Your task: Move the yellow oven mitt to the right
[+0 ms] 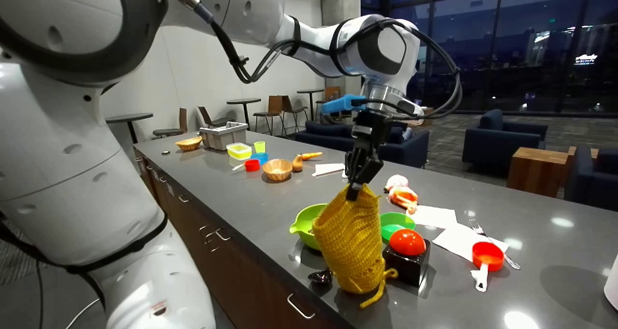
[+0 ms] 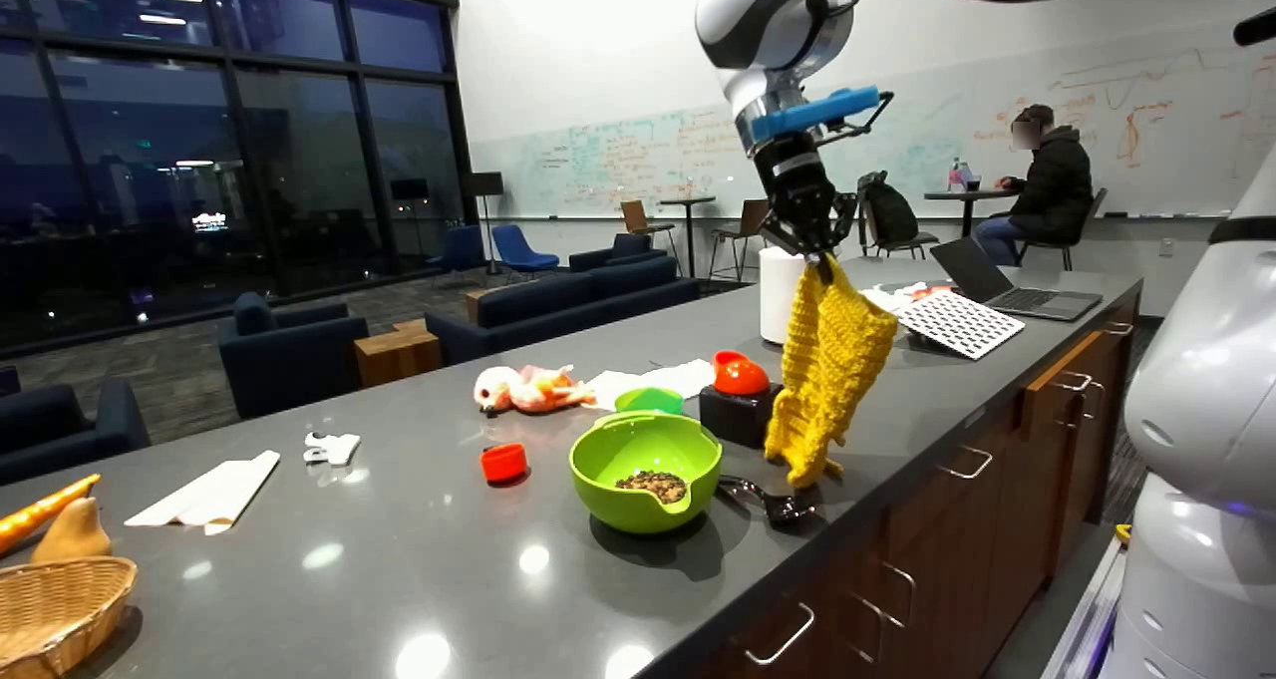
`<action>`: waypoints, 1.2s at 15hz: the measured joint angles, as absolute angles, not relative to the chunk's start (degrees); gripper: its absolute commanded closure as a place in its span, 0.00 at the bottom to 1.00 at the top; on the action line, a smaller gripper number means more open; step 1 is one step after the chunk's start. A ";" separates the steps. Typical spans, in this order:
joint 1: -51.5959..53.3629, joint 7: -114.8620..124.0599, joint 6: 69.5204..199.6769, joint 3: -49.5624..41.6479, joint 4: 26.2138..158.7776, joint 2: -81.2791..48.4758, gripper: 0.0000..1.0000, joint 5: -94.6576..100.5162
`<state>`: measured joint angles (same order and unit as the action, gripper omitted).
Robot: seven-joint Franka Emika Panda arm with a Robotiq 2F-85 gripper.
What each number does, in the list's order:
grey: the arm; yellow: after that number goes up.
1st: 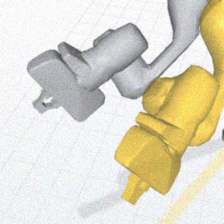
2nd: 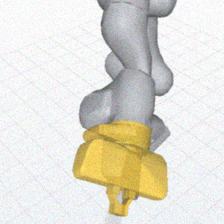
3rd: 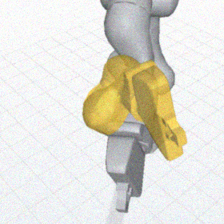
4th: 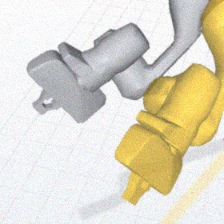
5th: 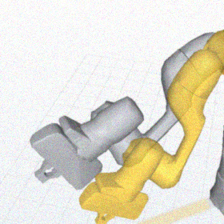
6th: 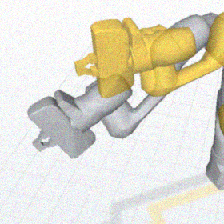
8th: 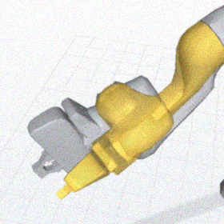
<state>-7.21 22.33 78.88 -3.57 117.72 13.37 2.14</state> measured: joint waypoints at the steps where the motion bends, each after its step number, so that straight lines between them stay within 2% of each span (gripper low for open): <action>1: -7.32 21.70 79.43 -3.93 118.24 13.21 0.99 2.14; 10: -9.86 10.04 88.97 -9.11 121.86 8.08 0.99 8.30; 18: -10.12 3.35 99.15 -10.30 119.90 -4.33 0.99 8.57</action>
<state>-10.12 3.35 99.15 -10.30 119.90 -4.33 8.57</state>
